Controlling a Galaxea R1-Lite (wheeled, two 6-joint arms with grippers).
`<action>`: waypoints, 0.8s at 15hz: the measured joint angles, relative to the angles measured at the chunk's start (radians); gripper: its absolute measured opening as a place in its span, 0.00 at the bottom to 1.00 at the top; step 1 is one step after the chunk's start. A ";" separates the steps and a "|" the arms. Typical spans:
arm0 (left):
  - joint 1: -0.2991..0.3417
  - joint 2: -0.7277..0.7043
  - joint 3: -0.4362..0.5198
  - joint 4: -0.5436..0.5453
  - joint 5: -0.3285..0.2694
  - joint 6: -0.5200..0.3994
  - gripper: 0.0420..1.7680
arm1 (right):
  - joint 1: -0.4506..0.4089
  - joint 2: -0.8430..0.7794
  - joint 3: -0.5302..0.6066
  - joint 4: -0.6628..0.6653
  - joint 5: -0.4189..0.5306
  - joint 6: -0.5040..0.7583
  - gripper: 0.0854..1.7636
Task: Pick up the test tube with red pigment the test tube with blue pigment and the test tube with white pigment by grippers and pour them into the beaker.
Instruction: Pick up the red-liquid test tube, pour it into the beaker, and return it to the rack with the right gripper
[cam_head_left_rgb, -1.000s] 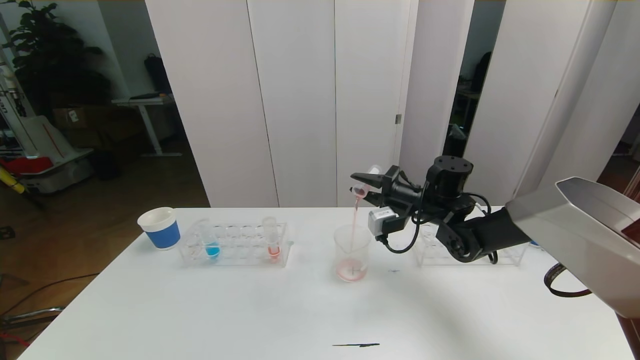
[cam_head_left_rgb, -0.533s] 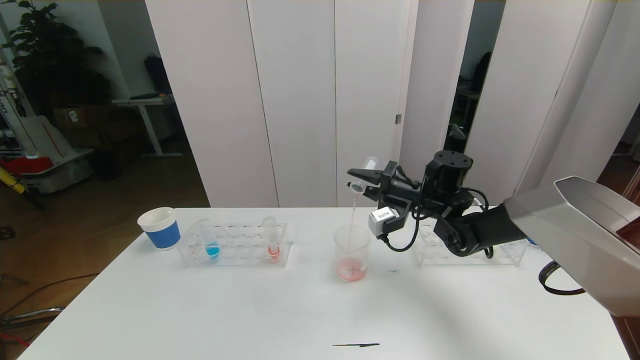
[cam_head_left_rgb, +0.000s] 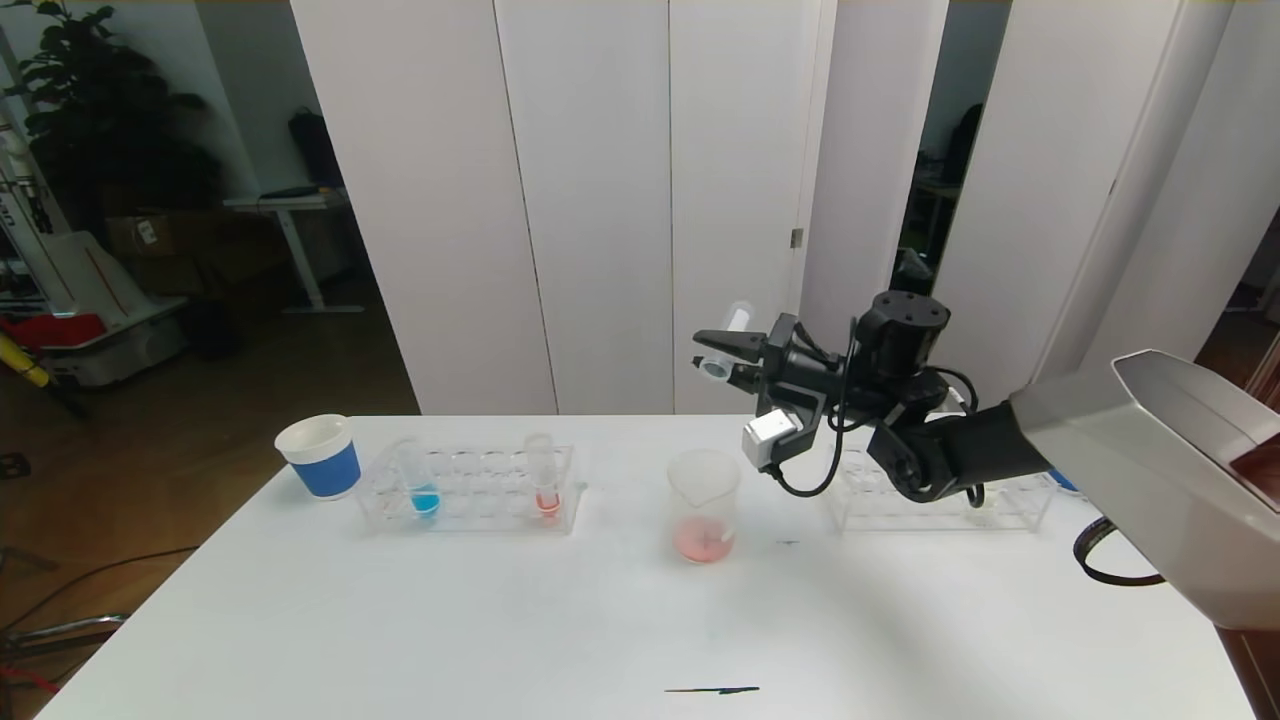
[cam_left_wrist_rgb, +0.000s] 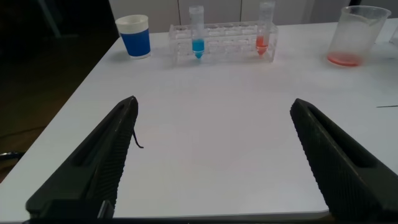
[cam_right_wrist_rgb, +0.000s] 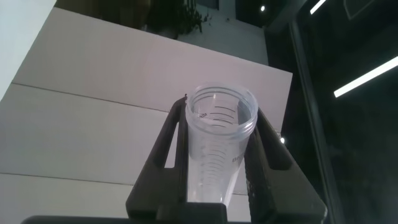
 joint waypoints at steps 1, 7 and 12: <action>0.000 0.000 0.000 0.000 0.000 0.000 0.99 | 0.000 0.002 -0.005 0.000 0.000 0.004 0.30; 0.000 0.000 0.000 0.000 0.000 0.000 0.99 | 0.006 -0.037 0.003 -0.010 -0.148 0.134 0.30; 0.000 0.000 0.000 0.000 0.000 0.000 0.99 | 0.021 -0.123 0.009 -0.003 -0.544 0.406 0.30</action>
